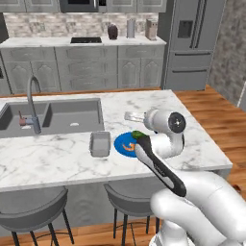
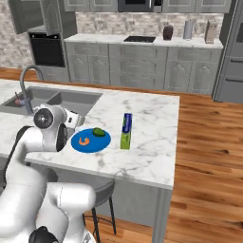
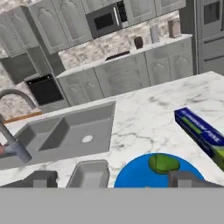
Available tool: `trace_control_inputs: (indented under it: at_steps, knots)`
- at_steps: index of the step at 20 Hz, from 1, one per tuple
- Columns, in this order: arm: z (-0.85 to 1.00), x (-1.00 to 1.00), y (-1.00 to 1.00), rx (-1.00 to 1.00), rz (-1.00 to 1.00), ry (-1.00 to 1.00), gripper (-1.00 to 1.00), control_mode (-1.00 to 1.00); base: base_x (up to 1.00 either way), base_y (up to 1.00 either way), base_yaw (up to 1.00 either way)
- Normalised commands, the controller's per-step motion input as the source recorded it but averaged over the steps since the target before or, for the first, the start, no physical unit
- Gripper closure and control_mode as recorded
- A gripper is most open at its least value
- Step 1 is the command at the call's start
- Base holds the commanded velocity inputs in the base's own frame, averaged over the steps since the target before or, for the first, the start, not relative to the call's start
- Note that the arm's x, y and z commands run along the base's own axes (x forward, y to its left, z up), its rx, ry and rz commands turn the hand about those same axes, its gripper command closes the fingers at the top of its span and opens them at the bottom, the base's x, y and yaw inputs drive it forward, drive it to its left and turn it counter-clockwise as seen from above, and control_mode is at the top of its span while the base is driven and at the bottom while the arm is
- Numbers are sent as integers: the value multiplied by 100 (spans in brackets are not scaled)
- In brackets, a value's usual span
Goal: Retrieve the tupperware and aluminum foil from the cabinet and place them on the dining counter near the plate with shrimp and avocado to prepare for storing leftovers.
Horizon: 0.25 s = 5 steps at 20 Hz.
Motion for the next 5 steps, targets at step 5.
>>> trace_control_inputs:
  at_steps: [5]
  knots:
    - [86,-71,-45,0,14,0,-100,-100,0,0,0]
